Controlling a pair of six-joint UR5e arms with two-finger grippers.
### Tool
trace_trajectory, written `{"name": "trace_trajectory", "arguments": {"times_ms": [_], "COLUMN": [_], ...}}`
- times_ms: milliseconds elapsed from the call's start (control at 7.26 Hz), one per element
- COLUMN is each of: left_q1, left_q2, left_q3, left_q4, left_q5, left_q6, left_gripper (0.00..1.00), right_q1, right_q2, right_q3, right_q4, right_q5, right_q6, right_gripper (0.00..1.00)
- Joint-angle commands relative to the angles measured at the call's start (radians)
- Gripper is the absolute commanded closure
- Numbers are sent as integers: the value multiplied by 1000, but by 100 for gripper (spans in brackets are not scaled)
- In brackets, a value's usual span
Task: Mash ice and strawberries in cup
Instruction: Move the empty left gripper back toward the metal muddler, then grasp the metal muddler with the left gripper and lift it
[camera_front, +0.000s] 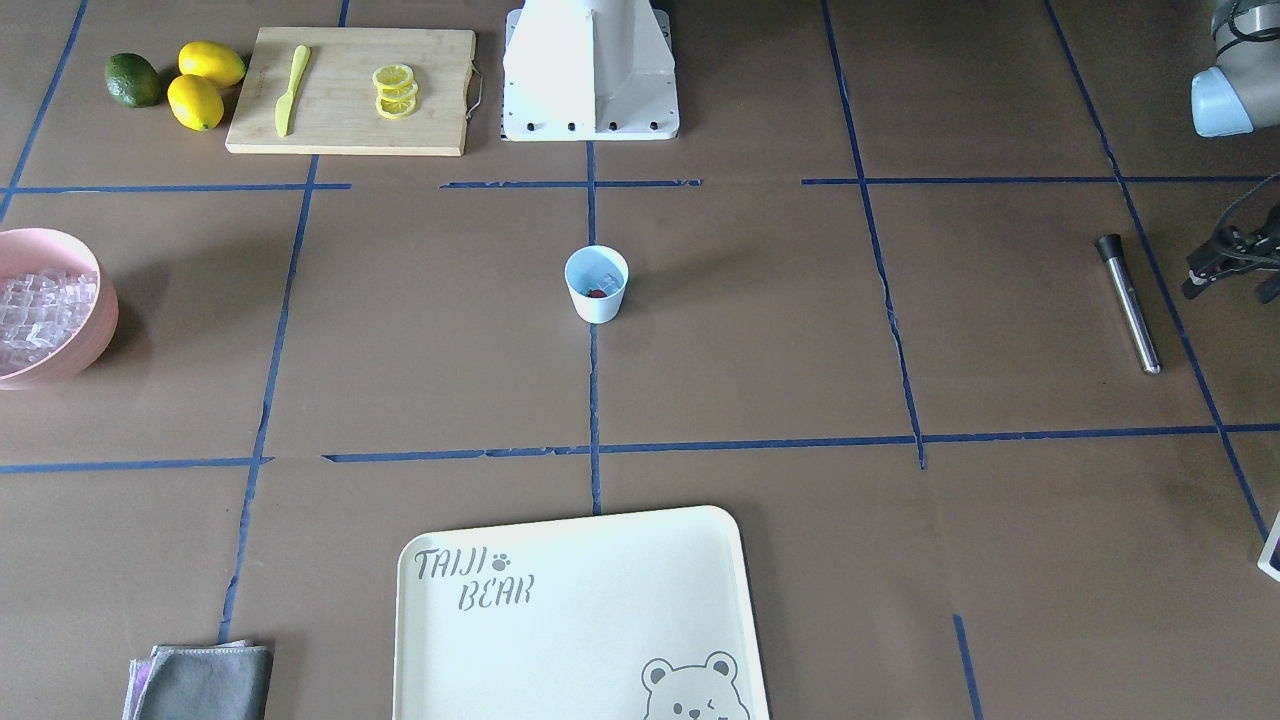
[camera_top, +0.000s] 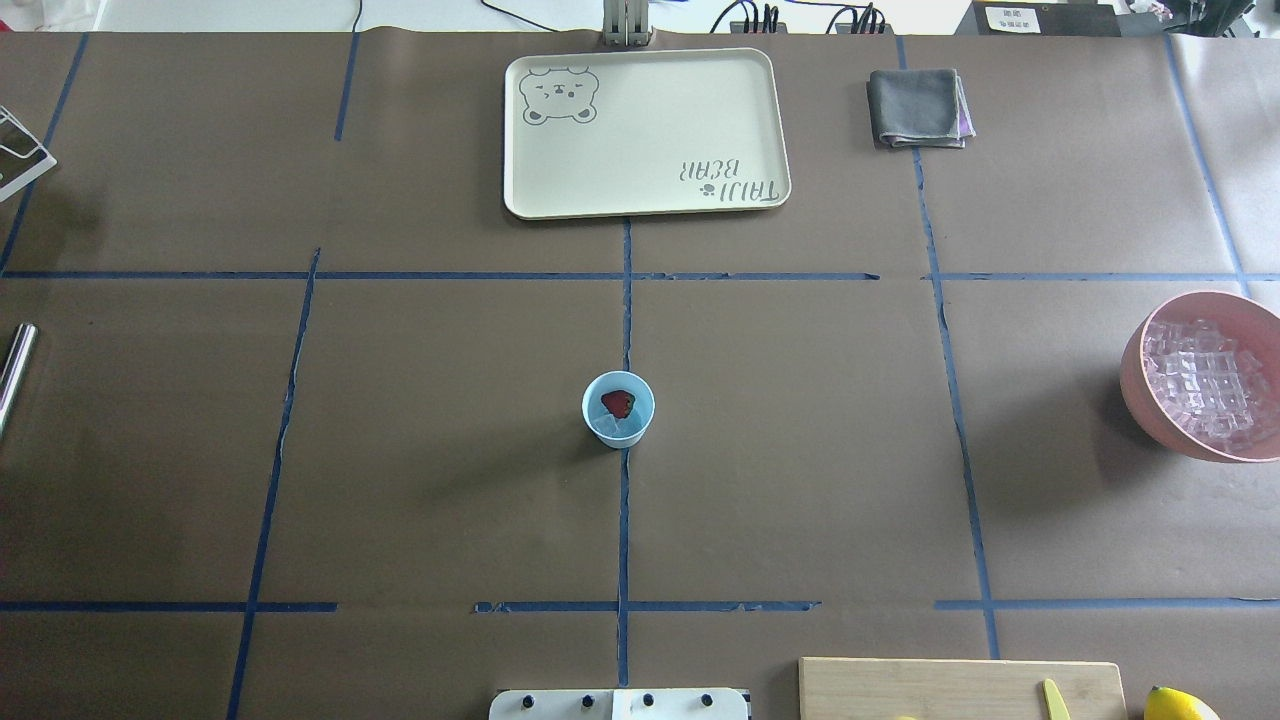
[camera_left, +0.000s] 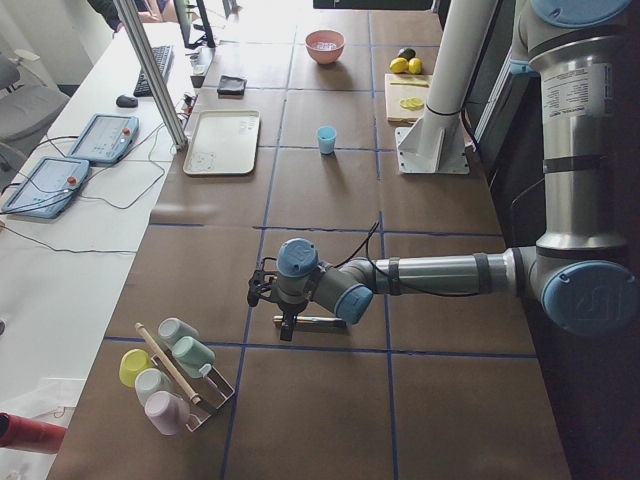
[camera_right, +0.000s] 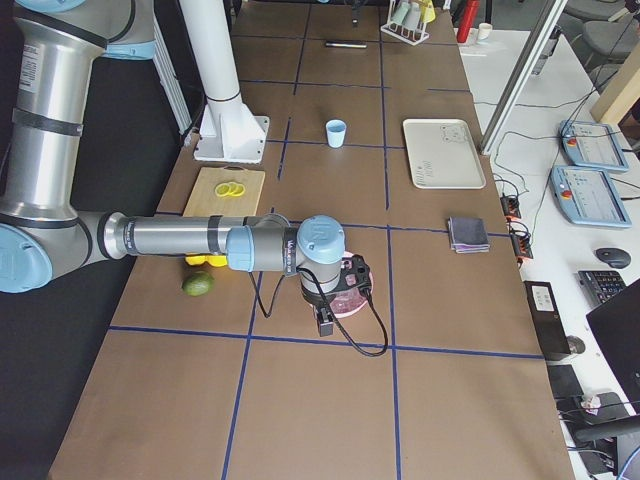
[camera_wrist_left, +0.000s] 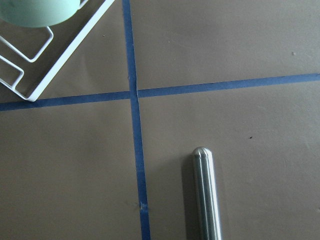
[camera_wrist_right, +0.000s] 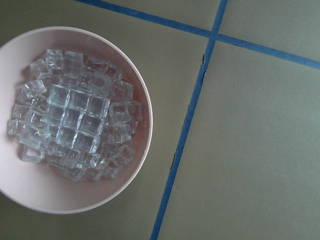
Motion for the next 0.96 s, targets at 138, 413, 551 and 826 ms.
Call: {"name": "trace_trajectory", "arguments": {"times_ms": [138,413,551,826], "left_q1": [115,143,145,154], "left_q2": [-18,-40,-59,-67], "left_q3": [86,112,134,146], "left_q4": [-122,-122,-122,-122], "left_q5": [84,105,105,105], "left_q6": [-107,-111,-109,-109], "left_gripper": [0,0,0,0], "right_q1": [0,-1,0,0], "right_q2": [0,0,0,0], "right_q3": [-1,-3,-1,-3], "right_q4": [0,0,0,0], "right_q5": [0,0,0,-2], "right_q6": [-1,-1,-1,-1], "right_gripper": [0,0,0,0]}}
